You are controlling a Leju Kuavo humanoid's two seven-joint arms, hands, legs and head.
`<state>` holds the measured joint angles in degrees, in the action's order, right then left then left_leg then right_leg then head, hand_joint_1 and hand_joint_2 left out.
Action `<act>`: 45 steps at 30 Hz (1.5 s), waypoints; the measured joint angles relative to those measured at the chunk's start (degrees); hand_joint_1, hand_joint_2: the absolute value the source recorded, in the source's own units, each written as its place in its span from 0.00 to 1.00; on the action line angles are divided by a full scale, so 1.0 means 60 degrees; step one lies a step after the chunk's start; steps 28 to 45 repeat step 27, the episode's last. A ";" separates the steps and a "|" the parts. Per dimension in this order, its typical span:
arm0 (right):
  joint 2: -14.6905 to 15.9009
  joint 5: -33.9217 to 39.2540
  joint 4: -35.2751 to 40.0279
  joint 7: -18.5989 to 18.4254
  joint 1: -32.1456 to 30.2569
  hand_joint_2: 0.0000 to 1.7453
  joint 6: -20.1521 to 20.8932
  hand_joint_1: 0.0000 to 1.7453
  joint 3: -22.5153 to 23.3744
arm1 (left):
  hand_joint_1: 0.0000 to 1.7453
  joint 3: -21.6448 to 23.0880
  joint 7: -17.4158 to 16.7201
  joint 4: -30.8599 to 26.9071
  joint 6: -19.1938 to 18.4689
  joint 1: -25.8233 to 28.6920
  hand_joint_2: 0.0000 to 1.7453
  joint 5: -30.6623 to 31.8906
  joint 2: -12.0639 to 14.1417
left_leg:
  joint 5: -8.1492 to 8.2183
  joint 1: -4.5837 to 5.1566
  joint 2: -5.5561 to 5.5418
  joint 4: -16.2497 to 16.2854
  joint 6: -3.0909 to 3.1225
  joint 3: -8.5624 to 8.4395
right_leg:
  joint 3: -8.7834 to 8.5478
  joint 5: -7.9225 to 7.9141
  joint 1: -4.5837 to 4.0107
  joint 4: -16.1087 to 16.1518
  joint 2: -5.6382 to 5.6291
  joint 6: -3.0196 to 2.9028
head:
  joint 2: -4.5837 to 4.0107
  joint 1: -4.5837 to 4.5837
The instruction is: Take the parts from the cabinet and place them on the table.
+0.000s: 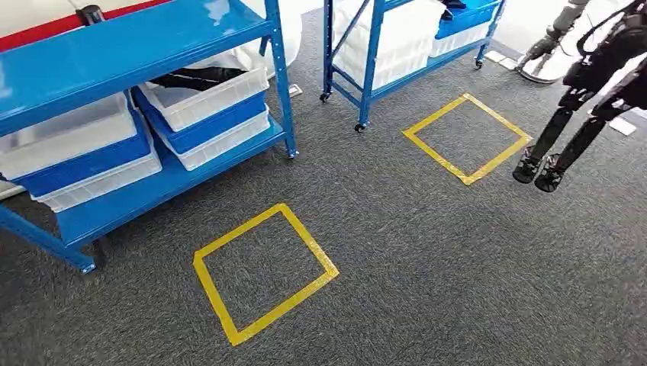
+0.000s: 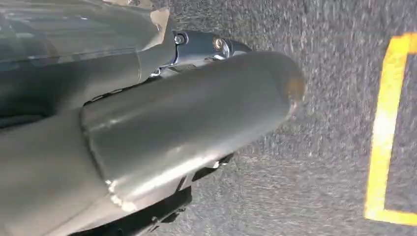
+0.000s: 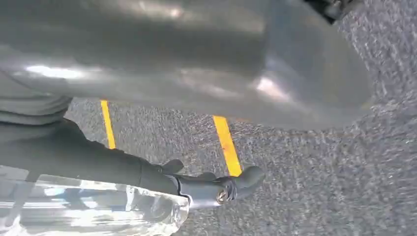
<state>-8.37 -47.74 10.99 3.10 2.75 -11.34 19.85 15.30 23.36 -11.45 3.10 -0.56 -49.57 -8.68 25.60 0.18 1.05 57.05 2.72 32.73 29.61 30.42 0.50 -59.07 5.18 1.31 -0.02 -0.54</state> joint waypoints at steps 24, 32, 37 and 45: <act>-0.0014 -0.0171 -0.0004 -0.0175 -0.0037 0.00 -0.0015 0.00 0.0015 | 0.00 0.0215 -0.0091 -0.0167 -0.0007 0.0036 0.00 -0.0026 0.0062 | 0.0136 0.0029 0.0360 0.0691 -0.0154 0.0365 | 0.0157 -0.0220 0.0023 0.0074 0.0004 -0.0314 | 0.0000 -0.0142; -0.0051 -0.0200 0.0000 -0.0182 -0.0012 0.00 -0.0044 0.00 0.0015 | 0.00 0.0237 -0.0095 -0.0277 -0.0018 0.0071 0.00 -0.0026 0.0073 | 0.0219 0.0161 0.0575 0.0341 -0.0018 0.0222 | 0.0081 -0.0130 -0.0029 0.0090 0.0249 -0.0179 | 0.0000 -0.0139; -0.0051 -0.0200 0.0000 -0.0182 -0.0012 0.00 -0.0044 0.00 0.0015 | 0.00 0.0237 -0.0095 -0.0277 -0.0018 0.0071 0.00 -0.0026 0.0073 | 0.0219 0.0161 0.0575 0.0341 -0.0018 0.0222 | 0.0081 -0.0130 -0.0029 0.0090 0.0249 -0.0179 | 0.0000 -0.0139; -0.0051 -0.0200 0.0000 -0.0182 -0.0012 0.00 -0.0044 0.00 0.0015 | 0.00 0.0237 -0.0095 -0.0277 -0.0018 0.0071 0.00 -0.0026 0.0073 | 0.0219 0.0161 0.0575 0.0341 -0.0018 0.0222 | 0.0081 -0.0130 -0.0029 0.0090 0.0249 -0.0179 | 0.0000 -0.0139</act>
